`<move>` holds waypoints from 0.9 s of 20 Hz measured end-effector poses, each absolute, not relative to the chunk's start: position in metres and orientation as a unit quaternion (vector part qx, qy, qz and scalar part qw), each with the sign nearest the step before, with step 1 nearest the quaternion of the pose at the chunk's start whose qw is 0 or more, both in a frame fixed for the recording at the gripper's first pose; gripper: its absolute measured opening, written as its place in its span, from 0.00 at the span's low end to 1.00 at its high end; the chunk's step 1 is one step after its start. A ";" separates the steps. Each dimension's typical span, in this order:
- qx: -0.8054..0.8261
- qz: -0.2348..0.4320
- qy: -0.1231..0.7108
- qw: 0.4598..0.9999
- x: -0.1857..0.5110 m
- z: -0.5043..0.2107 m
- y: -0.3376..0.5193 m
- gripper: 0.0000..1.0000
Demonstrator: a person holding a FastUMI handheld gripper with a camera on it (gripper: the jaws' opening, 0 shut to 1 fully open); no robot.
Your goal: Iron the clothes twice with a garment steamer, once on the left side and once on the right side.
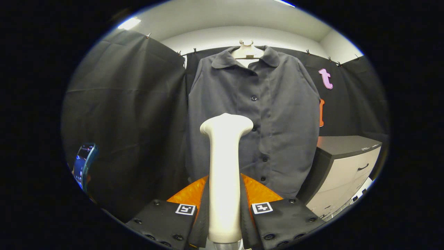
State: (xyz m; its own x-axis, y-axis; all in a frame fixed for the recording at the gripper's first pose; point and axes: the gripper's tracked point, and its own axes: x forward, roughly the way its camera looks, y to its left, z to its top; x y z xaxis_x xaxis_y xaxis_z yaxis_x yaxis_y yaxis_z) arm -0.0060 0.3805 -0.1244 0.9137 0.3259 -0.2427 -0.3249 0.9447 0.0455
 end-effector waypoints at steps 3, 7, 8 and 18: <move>0.009 0.143 0.095 0.985 -0.003 -0.091 0.352 0.45; 0.009 0.116 0.078 0.990 0.002 -0.071 0.320 0.45; 0.006 0.115 0.078 0.990 0.003 -0.068 0.312 0.45; -0.021 0.059 0.049 0.997 -0.011 -0.046 0.240 0.45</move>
